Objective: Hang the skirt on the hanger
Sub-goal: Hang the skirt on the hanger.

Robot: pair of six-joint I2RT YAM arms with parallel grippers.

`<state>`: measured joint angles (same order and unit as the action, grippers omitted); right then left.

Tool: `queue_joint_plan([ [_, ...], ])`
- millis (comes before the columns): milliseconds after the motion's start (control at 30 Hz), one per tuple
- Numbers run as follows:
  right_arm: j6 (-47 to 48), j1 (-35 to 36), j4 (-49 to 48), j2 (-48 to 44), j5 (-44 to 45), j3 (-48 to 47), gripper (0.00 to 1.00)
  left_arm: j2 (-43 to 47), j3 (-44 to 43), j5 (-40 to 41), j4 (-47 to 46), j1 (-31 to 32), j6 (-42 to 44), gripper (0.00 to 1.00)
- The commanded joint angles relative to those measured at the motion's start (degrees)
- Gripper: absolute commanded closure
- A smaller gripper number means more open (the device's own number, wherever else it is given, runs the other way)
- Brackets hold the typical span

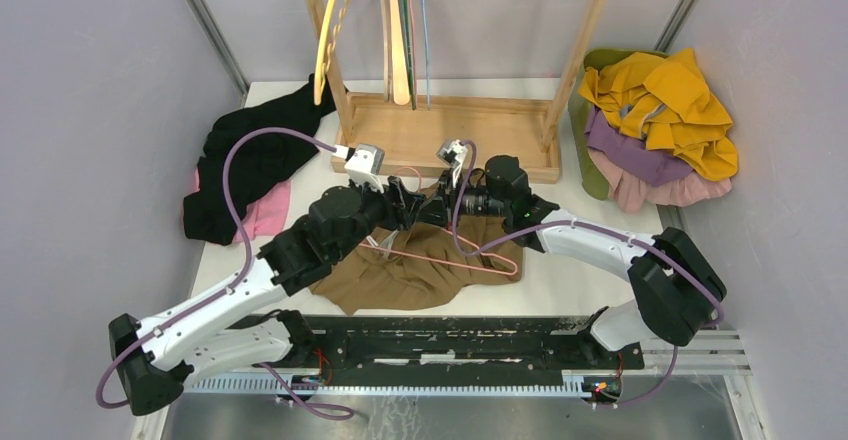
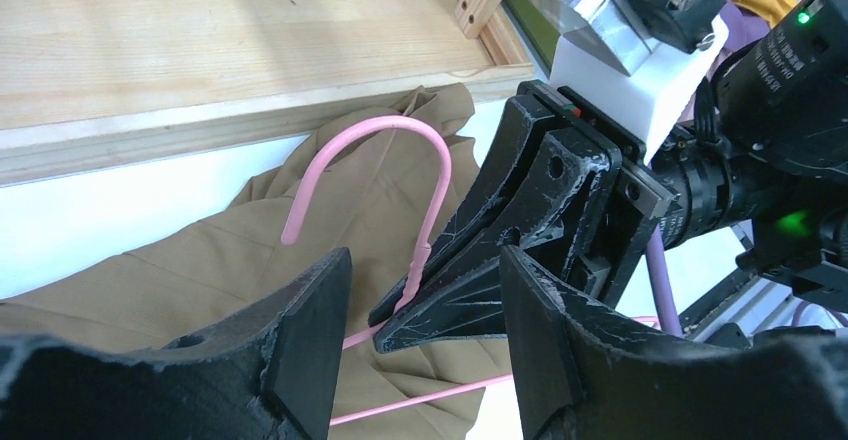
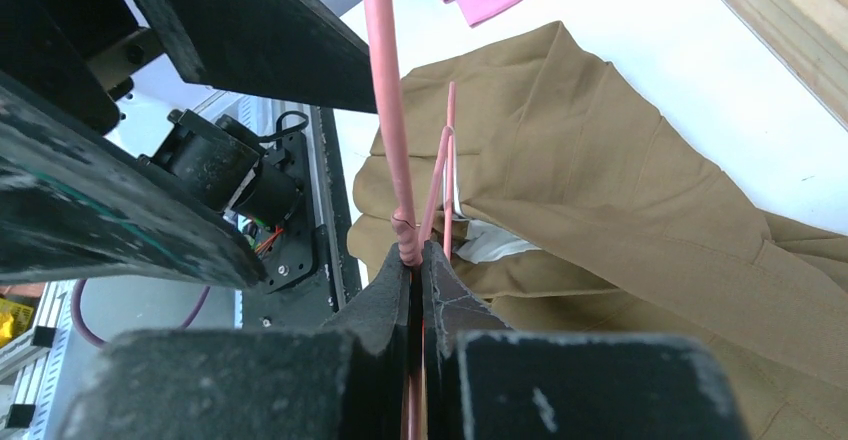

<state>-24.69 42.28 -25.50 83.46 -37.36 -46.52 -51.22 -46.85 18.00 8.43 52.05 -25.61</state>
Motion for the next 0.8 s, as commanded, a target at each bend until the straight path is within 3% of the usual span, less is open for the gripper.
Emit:
queue_joint_plan([
  [0, 0.76, 0.61, -0.71, 0.2, -2.16, -3.15, 0.99, -0.56, -2.07, 2.2, -2.09, 0.39, 3.56, 0.38],
  [767, 0.39, 1.49, -2.12, 0.94, -2.17, -4.51, 0.99, -6.34, -2.01, 7.25, -4.01, 1.83, 2.81, 0.46],
])
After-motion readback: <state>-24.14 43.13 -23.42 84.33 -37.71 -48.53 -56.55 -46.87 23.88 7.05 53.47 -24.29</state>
